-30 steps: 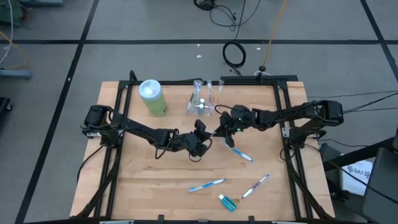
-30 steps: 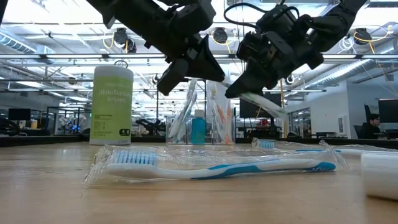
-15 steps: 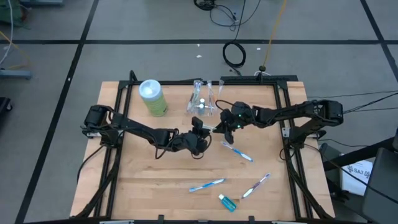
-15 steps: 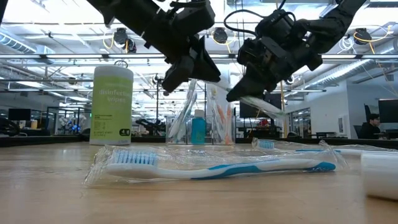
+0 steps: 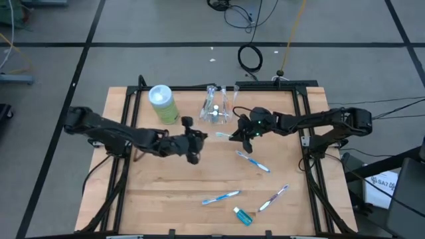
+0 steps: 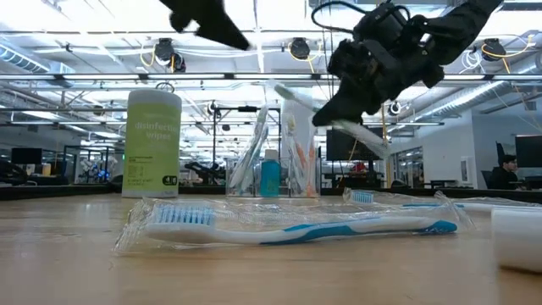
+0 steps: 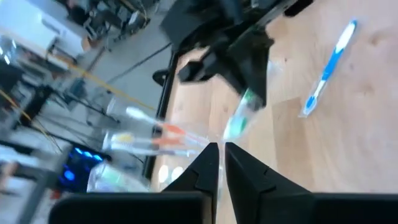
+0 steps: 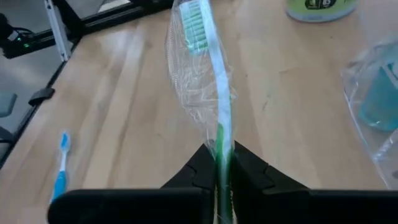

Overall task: Pick & Place toothbrushing station
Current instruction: Put the green toothbrush into the transparent organizer

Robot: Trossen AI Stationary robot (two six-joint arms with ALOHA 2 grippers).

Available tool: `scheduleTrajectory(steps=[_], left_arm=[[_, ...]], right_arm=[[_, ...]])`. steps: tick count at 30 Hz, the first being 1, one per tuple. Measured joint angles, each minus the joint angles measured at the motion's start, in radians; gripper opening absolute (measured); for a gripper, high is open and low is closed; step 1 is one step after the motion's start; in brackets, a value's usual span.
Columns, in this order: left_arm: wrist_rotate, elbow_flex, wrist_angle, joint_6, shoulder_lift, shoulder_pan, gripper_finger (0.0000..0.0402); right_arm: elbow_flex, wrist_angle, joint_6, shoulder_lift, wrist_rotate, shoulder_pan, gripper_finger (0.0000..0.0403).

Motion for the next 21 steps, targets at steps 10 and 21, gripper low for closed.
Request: scheduleTrajectory(steps=[10, 21], left_arm=[[0.246, -0.226, 0.135, 0.004, -0.202, 0.007, 0.0009], [0.417, -0.356, 0.489, -0.116, -0.183, 0.117, 0.0026]], right_arm=[[-0.003, 0.109, -0.088, -0.053, -0.004, 0.091, 0.0015], [-0.002, 0.433, -0.184, -0.020, 0.000, 0.184, 0.0015]])
